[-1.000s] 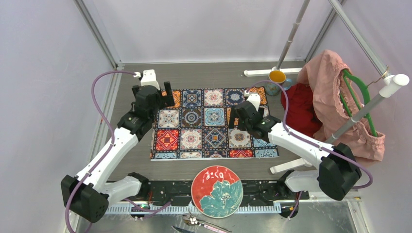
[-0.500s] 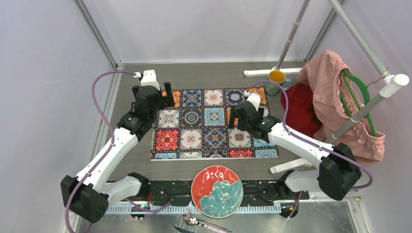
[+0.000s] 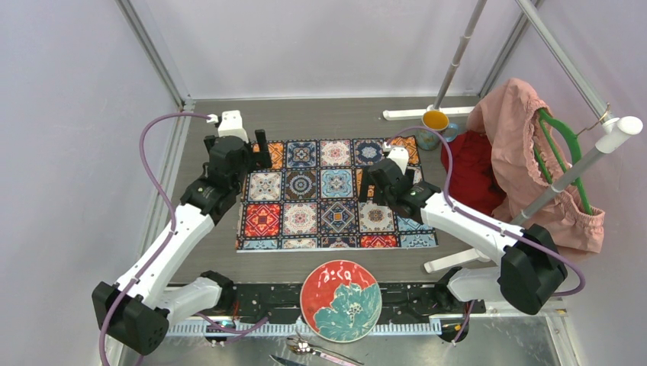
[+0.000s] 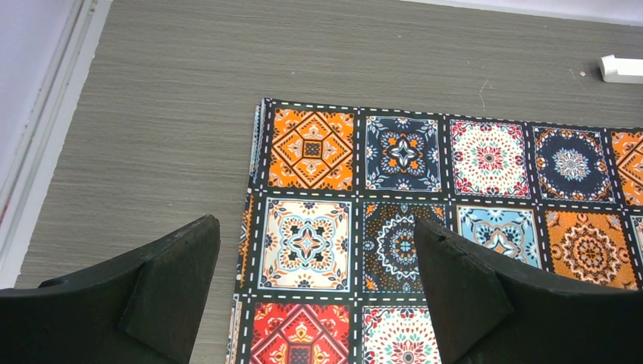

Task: Set the dinner table for one person

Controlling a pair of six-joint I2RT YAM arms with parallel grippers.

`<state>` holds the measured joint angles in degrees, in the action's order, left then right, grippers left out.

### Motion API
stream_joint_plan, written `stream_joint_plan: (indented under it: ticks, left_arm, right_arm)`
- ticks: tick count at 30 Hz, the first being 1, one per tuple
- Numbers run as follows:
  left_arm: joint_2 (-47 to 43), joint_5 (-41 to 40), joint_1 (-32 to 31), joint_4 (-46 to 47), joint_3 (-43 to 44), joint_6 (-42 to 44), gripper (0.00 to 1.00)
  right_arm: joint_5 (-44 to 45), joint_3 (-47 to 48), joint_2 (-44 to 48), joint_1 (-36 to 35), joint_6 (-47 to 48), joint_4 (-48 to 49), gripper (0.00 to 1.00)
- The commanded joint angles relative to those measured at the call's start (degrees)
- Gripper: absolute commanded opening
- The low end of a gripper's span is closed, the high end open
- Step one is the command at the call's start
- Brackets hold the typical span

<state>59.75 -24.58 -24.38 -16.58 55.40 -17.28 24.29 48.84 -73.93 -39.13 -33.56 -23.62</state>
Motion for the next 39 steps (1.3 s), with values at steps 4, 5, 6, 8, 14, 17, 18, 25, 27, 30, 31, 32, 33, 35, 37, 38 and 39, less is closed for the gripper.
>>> stream_joint_plan:
  ticks: [4,5,6,8,14,17,18,25,27,30,31,32,33,35,37,38,39]
  left_arm:
    - [-0.96,-1.52,-0.14,0.28,0.66,1.97,1.0]
    - [-0.87,-1.53,-0.14,0.27,0.6,1.98,1.0]
    - [-0.86,-1.49,-0.14,0.31,0.59,2.03,1.0]
    - [-0.77,-1.47,-0.14,0.38,0.5,2.17,1.0]
    - [-0.43,-1.5,-0.14,0.57,0.59,2.28,1.0]
    - [-0.26,-1.4,-0.14,0.68,0.56,2.3,1.0]
    - [-0.17,-1.29,-0.14,0.61,0.63,2.28,1.0]
    - [0.2,-1.13,-0.14,0.48,0.75,2.26,1.0]
    - [0.2,-1.07,-0.14,0.27,0.93,2.25,1.0]
    - [0.2,-0.99,-0.14,0.18,0.96,2.27,1.0]
    - [0.2,-1.01,-0.14,0.15,0.94,2.33,1.0]
    - [0.2,-1.08,-0.14,0.07,0.99,2.34,1.0]
    - [0.2,-1.04,-0.14,-0.05,1.02,2.34,1.0]
    - [0.15,-1.08,-0.14,-0.04,0.96,2.34,1.0]
    - [0.11,-1.06,-0.14,-0.1,0.98,2.34,1.0]
    - [0.06,-1.08,-0.14,-0.16,1.0,2.26,1.0]
    - [0.05,-1.12,-0.14,-0.08,0.98,2.26,1.0]
  right_arm:
    - [1.18,0.66,-0.87,0.28,-0.34,2.33,1.0]
    - [1.32,0.73,-1.13,0.24,-0.36,2.33,1.0]
    - [1.44,0.81,-1.31,0.33,-0.36,2.35,1.0]
    - [1.31,1.08,-1.78,0.26,-0.36,2.41,1.0]
    - [1.11,1.52,-2.89,0.31,-0.35,2.43,1.0]
    - [1.17,1.61,-2.84,0.23,-0.36,2.35,0.99]
    - [1.19,1.54,-2.77,0.28,-0.36,2.27,1.0]
    - [1.11,1.53,-2.77,0.29,-0.36,2.14,1.0]
    - [1.09,1.52,-2.71,0.21,-0.39,2.17,1.0]
    - [1.06,1.48,-2.76,0.33,-0.41,2.15,1.0]
    - [1.02,1.49,-2.65,0.27,-0.39,2.17,1.0]
    - [0.98,1.46,-2.7,0.3,-0.37,2.17,1.0]
    - [0.98,1.44,-2.72,0.29,-0.42,2.17,1.0]
    - [0.87,1.44,-2.79,0.29,-0.37,2.24,0.99]
    - [0.69,1.43,-2.92,0.25,-0.38,2.34,0.99]
    - [0.64,1.48,-2.97,0.26,-0.37,2.35,1.0]
    - [0.56,1.52,-3.03,0.26,-0.34,2.42,1.0]
